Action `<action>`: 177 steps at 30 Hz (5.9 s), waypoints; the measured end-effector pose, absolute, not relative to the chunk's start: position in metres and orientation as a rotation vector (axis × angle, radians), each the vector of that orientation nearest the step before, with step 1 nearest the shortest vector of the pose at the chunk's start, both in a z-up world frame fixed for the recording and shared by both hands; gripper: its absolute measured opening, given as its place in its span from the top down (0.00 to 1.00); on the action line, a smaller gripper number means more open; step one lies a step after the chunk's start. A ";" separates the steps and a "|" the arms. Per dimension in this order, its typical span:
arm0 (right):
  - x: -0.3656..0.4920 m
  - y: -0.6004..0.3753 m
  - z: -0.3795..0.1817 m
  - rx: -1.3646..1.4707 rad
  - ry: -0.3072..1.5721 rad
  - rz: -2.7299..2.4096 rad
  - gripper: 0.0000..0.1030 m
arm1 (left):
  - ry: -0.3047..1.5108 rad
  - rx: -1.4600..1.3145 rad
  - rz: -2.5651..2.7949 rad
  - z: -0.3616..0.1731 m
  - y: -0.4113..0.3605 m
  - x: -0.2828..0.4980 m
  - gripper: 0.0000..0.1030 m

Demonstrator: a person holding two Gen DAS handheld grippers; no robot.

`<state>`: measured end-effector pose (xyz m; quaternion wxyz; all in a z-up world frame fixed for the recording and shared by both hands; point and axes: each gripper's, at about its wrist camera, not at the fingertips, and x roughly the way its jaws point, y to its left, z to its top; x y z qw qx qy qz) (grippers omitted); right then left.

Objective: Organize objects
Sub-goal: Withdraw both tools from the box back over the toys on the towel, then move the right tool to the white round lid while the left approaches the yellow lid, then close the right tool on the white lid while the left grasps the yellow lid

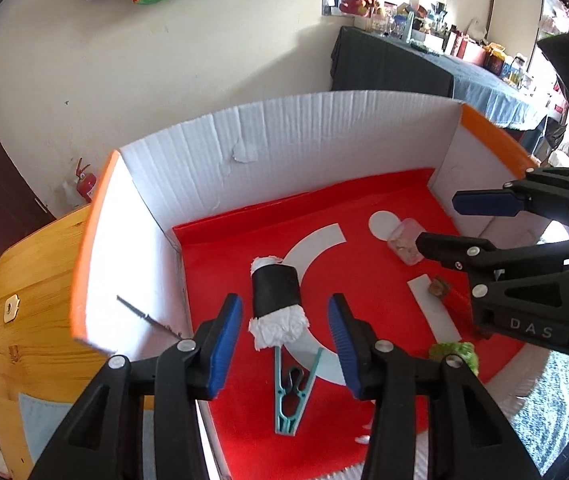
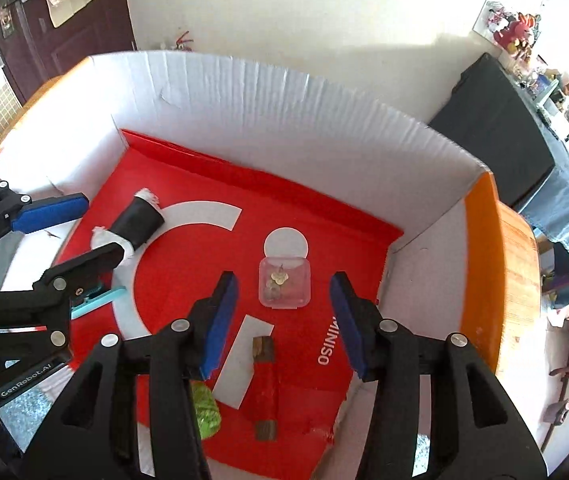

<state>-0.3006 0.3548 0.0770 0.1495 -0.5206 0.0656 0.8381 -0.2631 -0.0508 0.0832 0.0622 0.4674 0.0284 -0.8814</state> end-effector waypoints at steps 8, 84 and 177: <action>-0.277 0.341 0.102 -1.379 0.227 2.483 0.48 | 0.152 1.311 -2.729 0.114 -0.049 -0.232 0.47; -0.093 0.226 0.032 -0.936 0.427 2.520 0.05 | 0.343 1.099 -2.709 0.041 0.018 -0.062 0.00; -0.147 0.214 0.055 -1.200 0.241 2.851 0.62 | 0.205 1.204 -3.016 0.068 0.022 -0.084 0.70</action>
